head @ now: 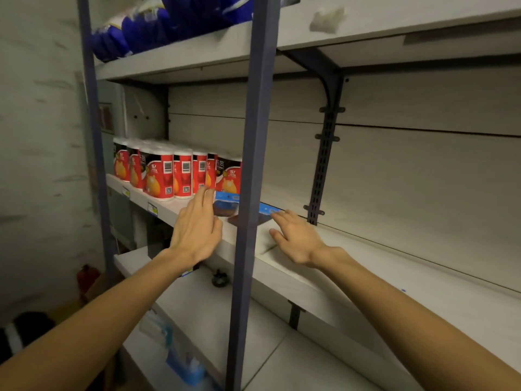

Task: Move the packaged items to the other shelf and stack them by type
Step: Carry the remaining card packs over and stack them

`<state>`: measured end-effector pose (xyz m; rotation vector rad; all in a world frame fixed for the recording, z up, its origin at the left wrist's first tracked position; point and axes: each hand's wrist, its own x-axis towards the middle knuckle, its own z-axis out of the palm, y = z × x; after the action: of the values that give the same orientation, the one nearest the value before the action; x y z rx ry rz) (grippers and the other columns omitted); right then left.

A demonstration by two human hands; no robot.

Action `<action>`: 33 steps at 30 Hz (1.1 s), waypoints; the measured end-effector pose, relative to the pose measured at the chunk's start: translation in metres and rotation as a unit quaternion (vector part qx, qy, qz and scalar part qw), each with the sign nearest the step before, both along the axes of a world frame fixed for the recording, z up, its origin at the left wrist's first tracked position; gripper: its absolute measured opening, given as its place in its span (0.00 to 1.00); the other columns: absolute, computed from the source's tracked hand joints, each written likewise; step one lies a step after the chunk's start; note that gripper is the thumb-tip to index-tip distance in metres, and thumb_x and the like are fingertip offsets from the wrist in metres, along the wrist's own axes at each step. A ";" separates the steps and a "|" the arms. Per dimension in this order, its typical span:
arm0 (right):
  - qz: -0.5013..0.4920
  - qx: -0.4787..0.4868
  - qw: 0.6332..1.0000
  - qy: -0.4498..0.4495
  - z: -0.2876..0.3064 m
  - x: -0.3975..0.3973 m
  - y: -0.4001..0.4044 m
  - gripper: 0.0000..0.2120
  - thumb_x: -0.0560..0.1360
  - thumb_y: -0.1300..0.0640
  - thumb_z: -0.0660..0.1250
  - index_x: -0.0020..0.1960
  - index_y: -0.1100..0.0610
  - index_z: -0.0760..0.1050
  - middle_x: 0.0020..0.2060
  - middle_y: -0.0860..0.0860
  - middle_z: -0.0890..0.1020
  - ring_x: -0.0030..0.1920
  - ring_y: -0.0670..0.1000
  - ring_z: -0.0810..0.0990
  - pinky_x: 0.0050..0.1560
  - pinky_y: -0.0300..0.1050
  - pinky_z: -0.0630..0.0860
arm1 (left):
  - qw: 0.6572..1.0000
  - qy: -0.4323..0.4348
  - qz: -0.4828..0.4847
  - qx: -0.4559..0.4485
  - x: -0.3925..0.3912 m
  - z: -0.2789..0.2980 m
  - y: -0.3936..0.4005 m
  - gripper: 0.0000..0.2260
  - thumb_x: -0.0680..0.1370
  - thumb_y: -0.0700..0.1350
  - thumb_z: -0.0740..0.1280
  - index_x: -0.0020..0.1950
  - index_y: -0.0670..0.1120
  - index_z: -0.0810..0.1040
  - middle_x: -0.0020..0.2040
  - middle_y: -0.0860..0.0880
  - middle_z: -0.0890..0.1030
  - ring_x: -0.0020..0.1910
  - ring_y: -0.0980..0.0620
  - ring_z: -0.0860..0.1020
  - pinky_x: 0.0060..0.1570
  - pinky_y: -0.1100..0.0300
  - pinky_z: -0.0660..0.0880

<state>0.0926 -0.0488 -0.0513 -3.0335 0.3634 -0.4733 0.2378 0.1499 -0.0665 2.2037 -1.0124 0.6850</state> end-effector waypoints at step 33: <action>-0.179 0.068 0.978 0.081 -0.001 0.070 -0.046 0.42 0.68 0.20 0.55 0.54 0.58 0.77 0.52 0.54 0.79 0.52 0.57 0.78 0.49 0.50 0.74 | 0.945 0.139 0.137 0.264 0.105 -0.002 -0.068 0.36 0.77 0.74 0.53 0.71 0.47 0.69 0.68 0.43 0.74 0.67 0.41 0.72 0.66 0.47 0.67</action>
<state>0.1622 -0.0944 -0.0519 -2.8827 0.9199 -0.2029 0.3427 0.0819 -0.0683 2.8457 -0.8140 0.2061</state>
